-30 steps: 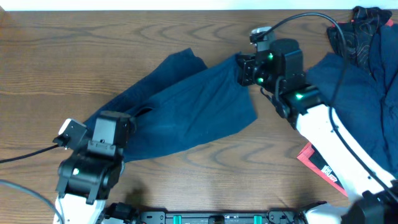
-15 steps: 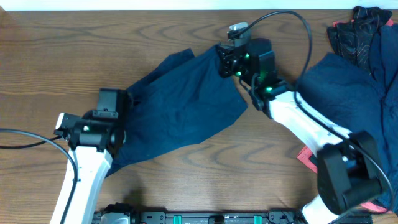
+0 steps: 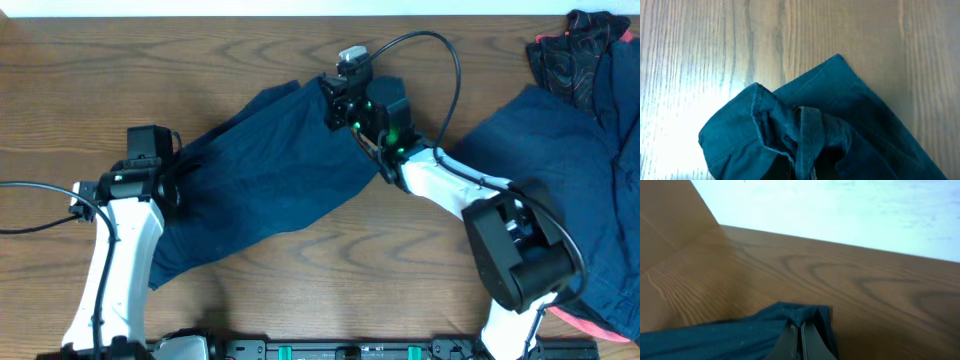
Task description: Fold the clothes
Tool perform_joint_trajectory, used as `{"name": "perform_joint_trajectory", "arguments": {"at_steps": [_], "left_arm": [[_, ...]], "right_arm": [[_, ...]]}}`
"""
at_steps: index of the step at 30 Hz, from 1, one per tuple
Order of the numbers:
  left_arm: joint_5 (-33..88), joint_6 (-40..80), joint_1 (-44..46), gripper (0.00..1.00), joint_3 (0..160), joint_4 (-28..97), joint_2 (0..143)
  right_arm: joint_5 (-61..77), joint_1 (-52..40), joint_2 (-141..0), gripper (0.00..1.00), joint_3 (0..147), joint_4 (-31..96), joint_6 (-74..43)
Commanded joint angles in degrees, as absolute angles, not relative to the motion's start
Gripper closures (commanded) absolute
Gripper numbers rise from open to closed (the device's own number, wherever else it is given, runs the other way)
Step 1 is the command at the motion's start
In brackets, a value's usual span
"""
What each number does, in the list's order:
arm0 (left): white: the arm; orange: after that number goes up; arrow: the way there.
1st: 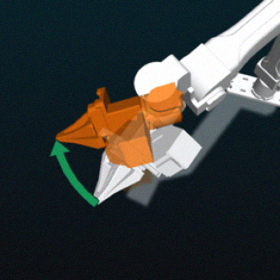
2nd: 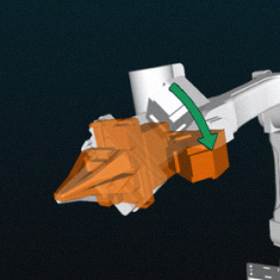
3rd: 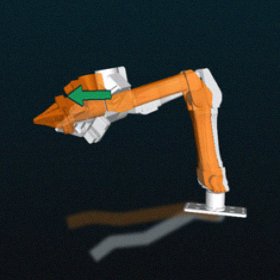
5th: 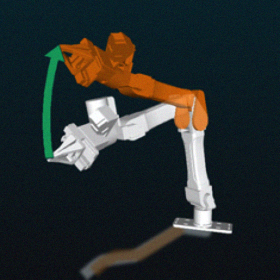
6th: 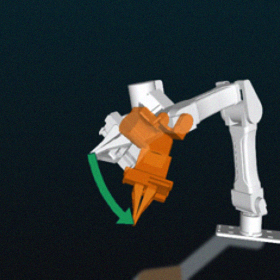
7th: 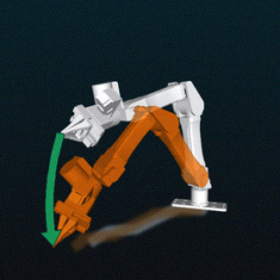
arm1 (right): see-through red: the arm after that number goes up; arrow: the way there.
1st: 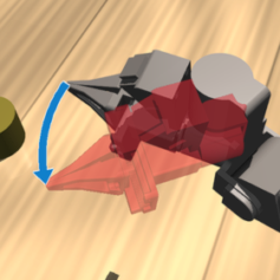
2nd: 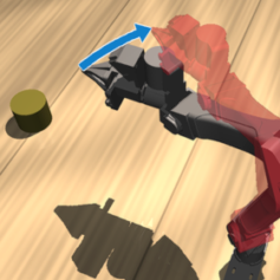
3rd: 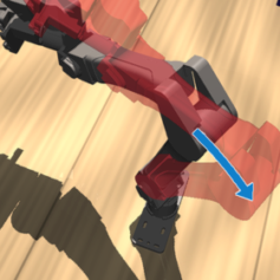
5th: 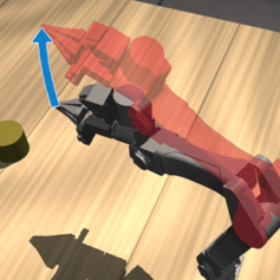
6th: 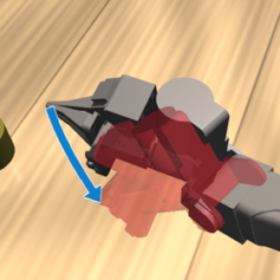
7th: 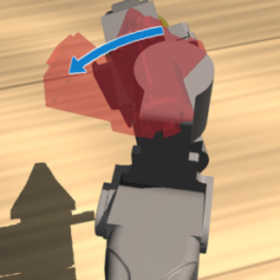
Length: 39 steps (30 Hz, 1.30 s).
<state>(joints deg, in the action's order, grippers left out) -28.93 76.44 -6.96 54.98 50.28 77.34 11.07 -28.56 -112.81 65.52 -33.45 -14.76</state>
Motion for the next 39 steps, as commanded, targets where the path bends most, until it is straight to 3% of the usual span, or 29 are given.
{"name": "perform_joint_trajectory", "arguments": {"at_steps": [1,6,7,8,9,12,14,19,28,32,39], "left_arm": [[-32.2,75.9,-9.0,0.90,54.9,50.0,78.8],[-32.2,75.9,-10.4,0.83,54.9,47.6,80.6],[-32.2,75.9,-10.6,0.73,54.9,47.1,80.9],[-32.2,75.8,-10.8,0.59,54.9,46.7,81.2],[-32.2,75.4,-10.9,0.52,54.9,46.5,81.3],[-32.1,71.6,-11.0,0.38,54.9,45.3,81.3],[-31.3,67.5,-11.0,0.32,54.9,44.5,81.3],[-27.0,59.1,-11.0,0.32,55.0,43.6,80.7],[-15.7,48.1,-11.0,0.32,55.0,43.6,78.0],[-9.3,43.5,-11.0,0.32,55.0,44.2,78.1],[-5.1,43.1,-10.9,0.32,55.0,48.0,78.1]], "right_arm": [[7.9,-28.8,-115.0,0.99,66.4,-35.9,-14.1],[7.8,-30.1,-117.4,0.99,66.5,-41.9,-14.1],[7.7,-30.2,-117.7,0.98,66.5,-43.0,-14.1],[7.4,-30.3,-118.2,0.65,66.5,-43.9,-14.1],[7.0,-30.3,-118.2,0.43,66.5,-44.0,-14.1],[5.6,-29.6,-118.1,0.01,66.5,-44.0,-14.1],[5.6,-28.5,-117.6,0.01,66.5,-43.9,-14.1],[8.4,-25.1,-113.4,0.01,66.5,-37.7,-14.3],[11.6,-18.5,-98.6,0.01,66.5,9.5,-14.7],[15.5,-17.8,-97.4,0.01,66.4,23.4,-14.7],[27.7,-20.3,-101.5,0.04,61.5,26.5,-14.4]]}}
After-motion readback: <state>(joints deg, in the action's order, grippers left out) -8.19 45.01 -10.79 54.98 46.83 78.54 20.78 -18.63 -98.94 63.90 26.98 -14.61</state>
